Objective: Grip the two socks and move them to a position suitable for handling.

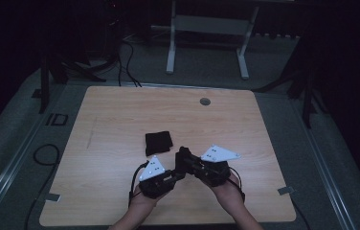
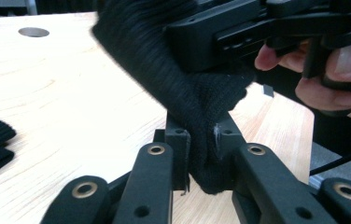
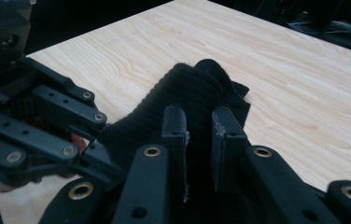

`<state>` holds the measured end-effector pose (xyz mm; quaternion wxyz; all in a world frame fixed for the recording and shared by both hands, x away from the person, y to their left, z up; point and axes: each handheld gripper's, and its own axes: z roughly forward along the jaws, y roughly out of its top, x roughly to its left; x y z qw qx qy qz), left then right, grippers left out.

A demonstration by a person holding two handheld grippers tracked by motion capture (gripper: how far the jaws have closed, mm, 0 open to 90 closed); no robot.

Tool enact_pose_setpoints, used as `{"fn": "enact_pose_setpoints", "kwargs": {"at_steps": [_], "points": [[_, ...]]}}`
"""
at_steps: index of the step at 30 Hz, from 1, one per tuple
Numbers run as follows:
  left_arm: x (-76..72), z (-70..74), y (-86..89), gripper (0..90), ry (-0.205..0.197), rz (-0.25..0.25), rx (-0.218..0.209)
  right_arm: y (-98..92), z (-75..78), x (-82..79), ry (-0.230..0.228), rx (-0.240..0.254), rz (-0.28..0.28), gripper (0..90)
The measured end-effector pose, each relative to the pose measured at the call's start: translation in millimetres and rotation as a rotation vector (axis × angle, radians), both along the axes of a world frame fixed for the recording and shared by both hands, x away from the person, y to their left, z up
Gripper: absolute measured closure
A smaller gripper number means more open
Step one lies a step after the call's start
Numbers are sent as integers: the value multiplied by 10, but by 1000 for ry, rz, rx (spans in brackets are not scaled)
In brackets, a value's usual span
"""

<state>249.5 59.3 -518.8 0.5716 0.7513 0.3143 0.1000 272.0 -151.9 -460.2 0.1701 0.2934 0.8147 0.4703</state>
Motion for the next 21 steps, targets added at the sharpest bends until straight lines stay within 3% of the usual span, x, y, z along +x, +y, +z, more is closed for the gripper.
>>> {"fn": "enact_pose_setpoints", "kwargs": {"at_steps": [5, 10, 13, 16, 18, 21], "points": [[-1, -12, 44, 822, 15, 7, 36, -41, -39, 3, 23, 8, 6, 776], [-48, -16, 59, 822, 9, 10, 111, -62, -109, 3, 58, 7, 21, 776], [-65, -30, 83, 822, 32, 11, 127, -64, -140, 4, 73, -2, 33, 776], [-78, -51, 122, 821, 44, 11, 107, -78, -159, 7, 104, 13, 50, 782], [-78, -77, 137, 806, 51, -3, 50, -78, -147, 11, 125, 34, 58, 789], [-63, -121, 114, 592, 74, -7, 31, -28, -73, -22, 75, 21, 41, 790]]}}
